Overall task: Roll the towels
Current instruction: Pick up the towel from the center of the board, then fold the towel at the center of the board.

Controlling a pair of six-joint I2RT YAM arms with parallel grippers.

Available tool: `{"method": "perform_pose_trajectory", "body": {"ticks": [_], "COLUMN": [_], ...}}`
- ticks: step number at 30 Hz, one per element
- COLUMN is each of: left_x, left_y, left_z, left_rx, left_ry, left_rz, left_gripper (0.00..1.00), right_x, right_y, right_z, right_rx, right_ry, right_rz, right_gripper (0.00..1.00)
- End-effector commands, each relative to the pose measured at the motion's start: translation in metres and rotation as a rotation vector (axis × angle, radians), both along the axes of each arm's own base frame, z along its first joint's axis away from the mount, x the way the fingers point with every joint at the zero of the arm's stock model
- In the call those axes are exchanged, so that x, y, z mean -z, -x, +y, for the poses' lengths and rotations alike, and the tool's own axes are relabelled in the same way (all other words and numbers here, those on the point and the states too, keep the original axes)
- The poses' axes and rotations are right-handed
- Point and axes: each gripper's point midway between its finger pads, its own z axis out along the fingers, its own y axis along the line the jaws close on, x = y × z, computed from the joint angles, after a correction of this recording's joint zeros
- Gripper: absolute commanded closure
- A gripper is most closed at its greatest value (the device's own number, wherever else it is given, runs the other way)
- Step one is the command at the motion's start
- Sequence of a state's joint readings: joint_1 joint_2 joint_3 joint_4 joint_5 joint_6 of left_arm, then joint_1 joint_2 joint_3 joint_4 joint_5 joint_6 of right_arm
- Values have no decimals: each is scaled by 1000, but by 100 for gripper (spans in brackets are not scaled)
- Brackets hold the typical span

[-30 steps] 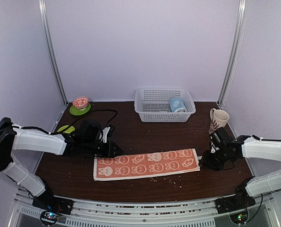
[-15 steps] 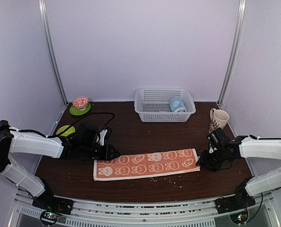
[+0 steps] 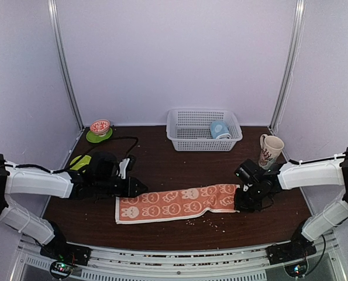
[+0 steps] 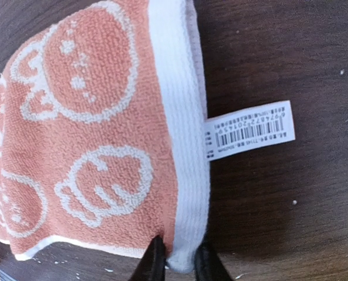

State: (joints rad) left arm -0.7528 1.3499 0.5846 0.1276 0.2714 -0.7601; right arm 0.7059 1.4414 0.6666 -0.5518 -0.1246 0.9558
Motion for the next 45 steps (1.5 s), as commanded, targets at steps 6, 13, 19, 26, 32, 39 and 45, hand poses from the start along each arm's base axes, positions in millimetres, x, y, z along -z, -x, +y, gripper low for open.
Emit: {"method": "perform_pose_trajectory", "body": {"ticks": [6, 13, 19, 26, 32, 39, 45], "left_x": [-12, -3, 23, 33, 23, 15, 2], "left_y": [3, -2, -4, -5, -5, 0, 5], "left_z": [2, 4, 8, 5, 12, 21, 40], "left_rx": [16, 1, -24, -33, -57, -84, -147], "left_ry": [25, -21, -101, -106, -111, -100, -102], "left_rz": [-55, -38, 31, 72, 53, 40, 9], "left_gripper": [81, 81, 81, 82, 82, 82, 84], "right_x": [19, -27, -73, -105, -140, -153, -150], "right_y": [40, 5, -21, -33, -39, -38, -27], "right_z": [-40, -67, -75, -45, -5, 59, 137], "right_rx": [76, 74, -14, -183, -278, -358, -519], "right_ry": [136, 247, 308, 188, 69, -1, -72], "right_rz": [76, -112, -263, -379, -465, -470, -462], "right_gripper": [100, 100, 100, 100, 100, 100, 100]}}
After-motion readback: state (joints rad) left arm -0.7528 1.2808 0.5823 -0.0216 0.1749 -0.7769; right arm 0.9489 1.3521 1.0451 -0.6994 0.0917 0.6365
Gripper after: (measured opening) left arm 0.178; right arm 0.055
